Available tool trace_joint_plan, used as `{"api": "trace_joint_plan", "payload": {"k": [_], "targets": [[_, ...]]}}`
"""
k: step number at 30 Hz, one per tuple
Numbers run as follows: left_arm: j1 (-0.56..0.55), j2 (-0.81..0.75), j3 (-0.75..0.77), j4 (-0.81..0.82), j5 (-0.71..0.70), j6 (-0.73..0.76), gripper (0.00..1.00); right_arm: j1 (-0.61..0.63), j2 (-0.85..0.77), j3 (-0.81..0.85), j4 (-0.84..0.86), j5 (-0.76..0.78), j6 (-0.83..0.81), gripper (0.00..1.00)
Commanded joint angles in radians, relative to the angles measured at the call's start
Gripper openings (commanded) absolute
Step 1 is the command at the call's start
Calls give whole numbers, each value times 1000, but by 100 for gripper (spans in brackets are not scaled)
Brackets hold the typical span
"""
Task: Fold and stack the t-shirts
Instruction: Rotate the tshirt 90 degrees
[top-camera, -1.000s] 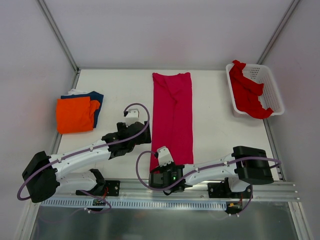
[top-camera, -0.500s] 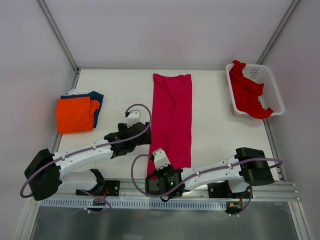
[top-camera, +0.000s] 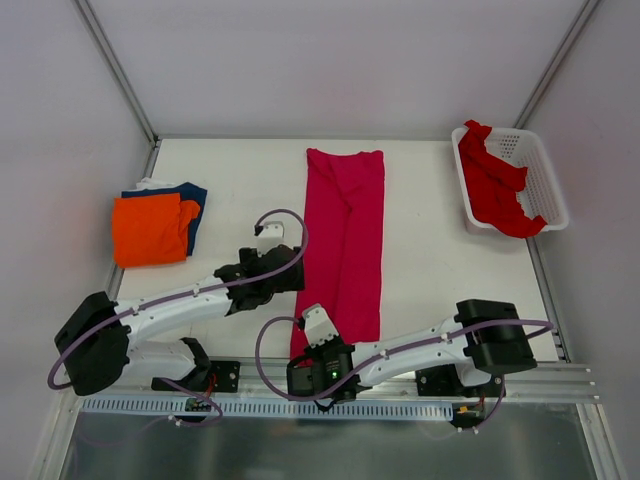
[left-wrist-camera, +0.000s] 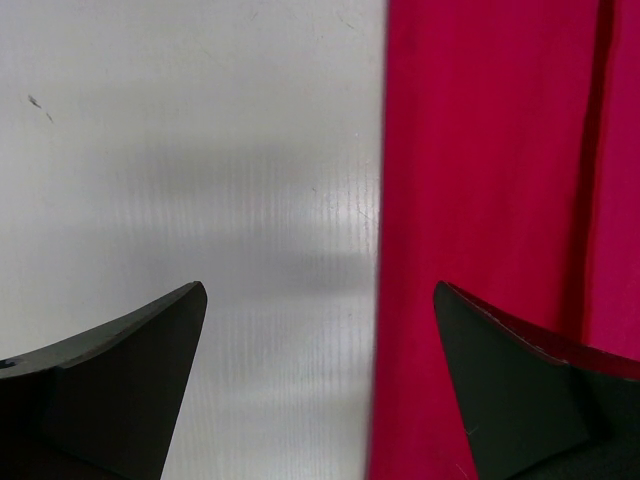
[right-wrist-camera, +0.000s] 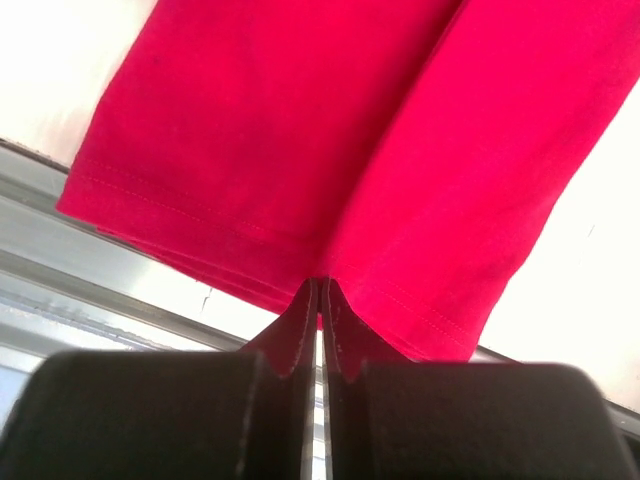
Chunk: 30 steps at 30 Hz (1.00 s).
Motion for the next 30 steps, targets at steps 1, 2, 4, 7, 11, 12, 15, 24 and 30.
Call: {"api": "trace_joint_plan", "payload": {"k": [1,2,4,7,11,12,15,24,30], "targets": [[11,39,44,15,13,-36,99,15,14,24,-9,-24,33,1],[11,73,49,28,24,-47,99,17,15,22,-11,-24,37,1],[11,141,64,73,56,-45,98,17,17,18,-6,-24,40,1],[11,205,96,120,116,-54,92,17,14,13,-6,-19,48,1],[9,249,89,163,176,-78,38,17,5,3,-9,-14,63,0],[9,249,84,166,179,-88,0,17,3,1,-9,-11,65,1],[9,254,79,170,177,-84,0,17,0,-2,-9,-7,68,1],[8,324,96,222,243,-90,0,17,17,-1,-6,-11,70,0],[1,421,102,223,245,-120,0,19,17,-2,-3,-24,74,0]]}}
